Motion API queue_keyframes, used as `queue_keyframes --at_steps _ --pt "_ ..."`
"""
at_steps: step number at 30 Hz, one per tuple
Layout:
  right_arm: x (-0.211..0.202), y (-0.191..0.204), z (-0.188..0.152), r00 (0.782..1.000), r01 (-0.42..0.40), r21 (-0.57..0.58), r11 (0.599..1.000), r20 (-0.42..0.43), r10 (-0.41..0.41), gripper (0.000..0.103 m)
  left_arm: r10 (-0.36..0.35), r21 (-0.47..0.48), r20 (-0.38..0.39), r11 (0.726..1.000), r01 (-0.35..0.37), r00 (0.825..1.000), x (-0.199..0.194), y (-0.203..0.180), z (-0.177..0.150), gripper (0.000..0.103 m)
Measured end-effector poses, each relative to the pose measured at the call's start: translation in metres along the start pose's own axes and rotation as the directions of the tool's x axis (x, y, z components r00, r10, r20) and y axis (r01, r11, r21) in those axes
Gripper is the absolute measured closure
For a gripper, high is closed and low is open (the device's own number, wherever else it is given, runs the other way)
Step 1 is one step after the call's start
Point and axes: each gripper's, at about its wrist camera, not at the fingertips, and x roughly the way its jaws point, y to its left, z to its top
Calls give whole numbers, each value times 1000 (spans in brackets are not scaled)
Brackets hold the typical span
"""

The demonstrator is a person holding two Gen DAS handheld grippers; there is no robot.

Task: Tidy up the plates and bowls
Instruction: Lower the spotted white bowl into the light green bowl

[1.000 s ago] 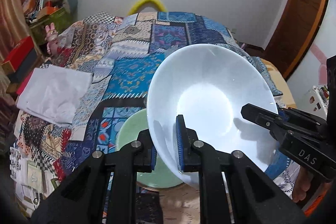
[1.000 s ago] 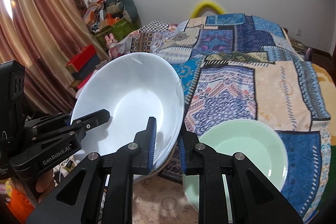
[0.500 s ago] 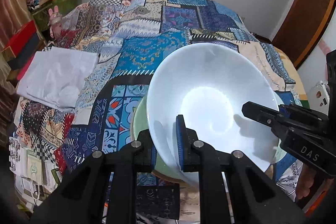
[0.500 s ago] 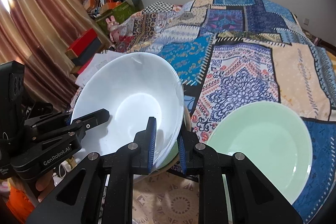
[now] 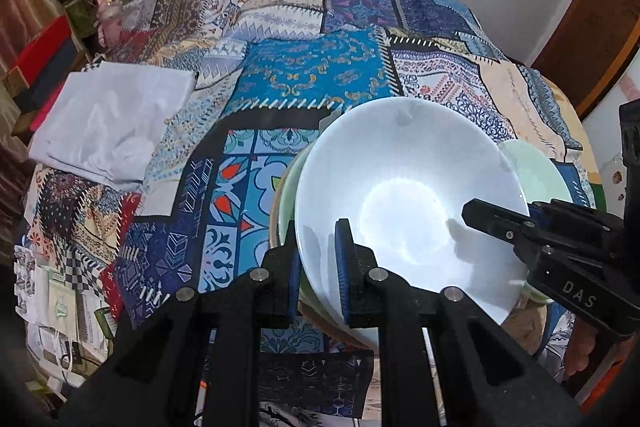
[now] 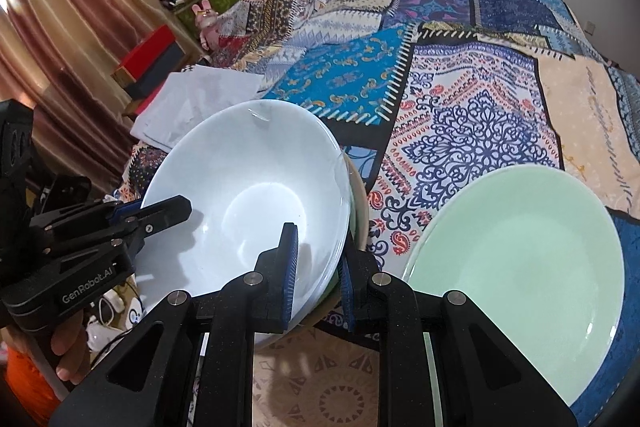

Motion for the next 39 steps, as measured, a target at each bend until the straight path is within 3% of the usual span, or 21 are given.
queue_keyframes --at_steps 9,17,20,26,33,35,39 --pt "1 6 0 999 46 -57 997 5 -46 82 17 13 6 1000 -17 1000 5 -3 -1 88" --pt "1 -1 4 1000 13 -28 1000 -22 -14 82 23 22 -15 1000 -23 1000 4 -4 -2 88" --pt "-5 0 5 998 64 -48 997 9 -63 80 16 27 3 1000 -16 1000 -3 -6 -3 88" --pt "-17 -1 7 996 77 -75 994 45 -74 70 46 27 40 999 -47 998 -14 -2 1 87" --pt "-16 -10 4 997 69 -43 997 32 -68 66 46 29 70 998 -48 996 -21 4 1 65" --pt "-15 -10 1 998 63 -39 997 26 -62 63 46 21 69 999 -48 997 -20 7 -1 53" --pt "-10 -9 -2 999 50 -37 998 18 -50 61 28 -3 29 1000 -28 999 -9 16 -7 51"
